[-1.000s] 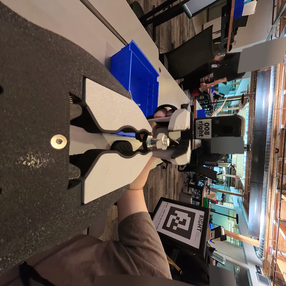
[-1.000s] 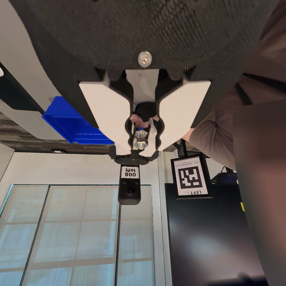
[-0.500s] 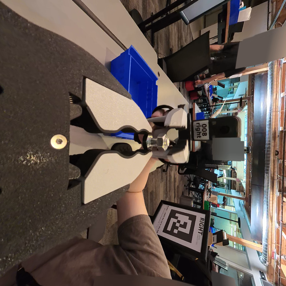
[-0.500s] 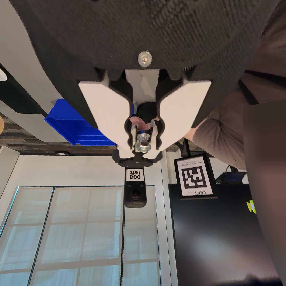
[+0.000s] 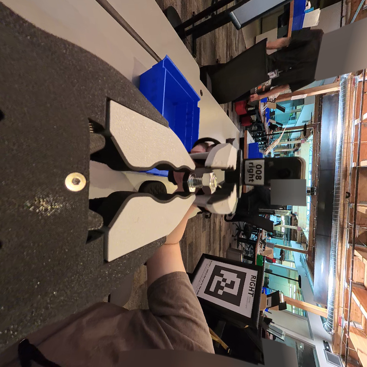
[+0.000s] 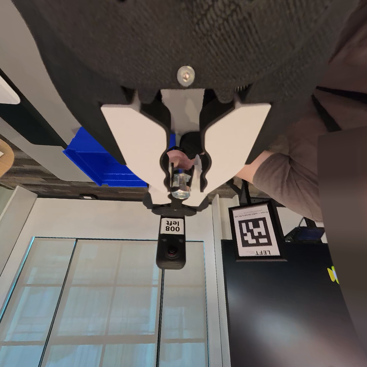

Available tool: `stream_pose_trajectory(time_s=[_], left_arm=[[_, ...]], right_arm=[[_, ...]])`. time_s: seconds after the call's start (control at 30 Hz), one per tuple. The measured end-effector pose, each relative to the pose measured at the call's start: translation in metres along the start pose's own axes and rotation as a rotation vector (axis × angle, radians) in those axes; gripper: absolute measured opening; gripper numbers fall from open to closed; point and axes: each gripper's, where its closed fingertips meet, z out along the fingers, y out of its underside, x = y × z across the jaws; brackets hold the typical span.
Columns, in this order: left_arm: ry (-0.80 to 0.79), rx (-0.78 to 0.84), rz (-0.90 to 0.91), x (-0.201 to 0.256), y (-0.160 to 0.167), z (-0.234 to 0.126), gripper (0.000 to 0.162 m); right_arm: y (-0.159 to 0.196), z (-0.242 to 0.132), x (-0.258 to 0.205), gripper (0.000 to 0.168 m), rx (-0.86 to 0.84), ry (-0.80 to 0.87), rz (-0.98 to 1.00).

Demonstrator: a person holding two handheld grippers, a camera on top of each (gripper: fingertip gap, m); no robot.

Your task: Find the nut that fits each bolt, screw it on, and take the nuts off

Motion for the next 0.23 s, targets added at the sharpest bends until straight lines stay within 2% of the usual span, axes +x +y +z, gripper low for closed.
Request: stream_pose_trajectory(time_s=[0.13,0.23], left_arm=[[0.006,-0.016,0.002,0.0018,0.0042,0.0036,0.018],[0.003,-0.006,0.001,0.0018,0.0014,0.0018,0.018]], right_arm=[[0.0079,0.0070,0.0068,0.030,-0.044,0.079,-0.036],[0.0049,0.0010,0.0076,0.031,-0.023,0.050,-0.008]])
